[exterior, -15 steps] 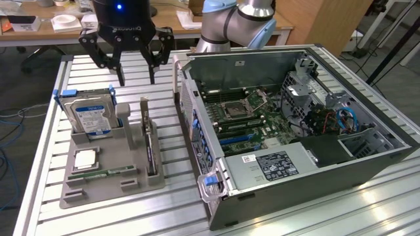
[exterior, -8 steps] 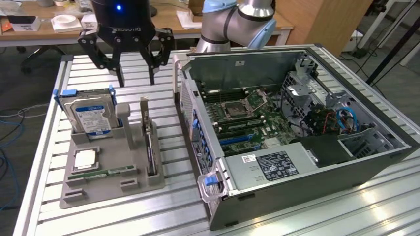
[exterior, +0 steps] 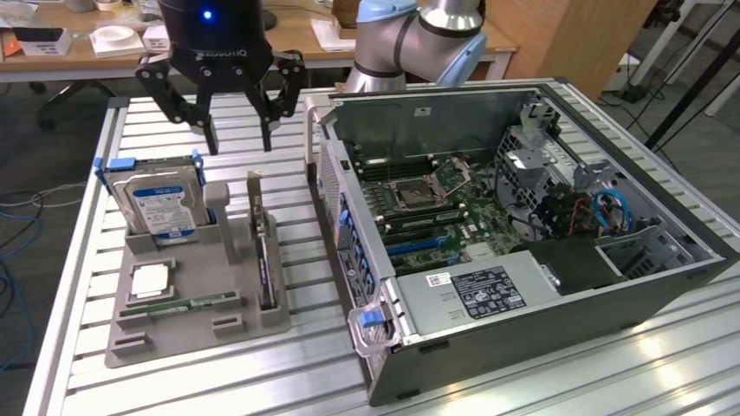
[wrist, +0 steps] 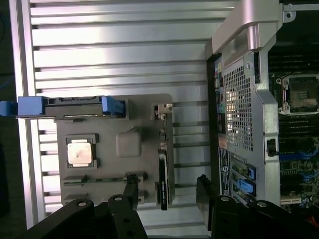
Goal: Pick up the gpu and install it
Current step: 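Pick up the gpu and move the gpu toward the slot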
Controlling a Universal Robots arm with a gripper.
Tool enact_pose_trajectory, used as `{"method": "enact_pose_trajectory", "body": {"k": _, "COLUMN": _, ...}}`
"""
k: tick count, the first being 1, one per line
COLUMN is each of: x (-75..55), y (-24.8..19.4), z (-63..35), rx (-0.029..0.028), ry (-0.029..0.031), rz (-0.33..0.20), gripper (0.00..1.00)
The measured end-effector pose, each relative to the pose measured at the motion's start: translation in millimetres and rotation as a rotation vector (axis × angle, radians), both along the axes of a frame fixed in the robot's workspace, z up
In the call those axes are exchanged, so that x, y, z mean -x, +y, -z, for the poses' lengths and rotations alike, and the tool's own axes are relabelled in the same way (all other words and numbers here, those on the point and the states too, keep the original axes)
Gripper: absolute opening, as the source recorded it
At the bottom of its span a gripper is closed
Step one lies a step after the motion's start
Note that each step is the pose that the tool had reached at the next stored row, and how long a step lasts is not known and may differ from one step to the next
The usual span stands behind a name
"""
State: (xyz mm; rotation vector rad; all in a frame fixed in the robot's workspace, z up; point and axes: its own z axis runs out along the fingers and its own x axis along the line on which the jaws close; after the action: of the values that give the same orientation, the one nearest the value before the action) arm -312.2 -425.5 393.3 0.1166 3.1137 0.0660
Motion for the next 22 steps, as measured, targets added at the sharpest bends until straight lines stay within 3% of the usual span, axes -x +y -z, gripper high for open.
{"method": "enact_pose_trajectory", "body": {"k": 22, "x": 4.1, "y": -4.3, "z": 0.0, "rx": 0.0000, "ry": -0.0001, "rz": 0.000, "gripper": 0.59}}
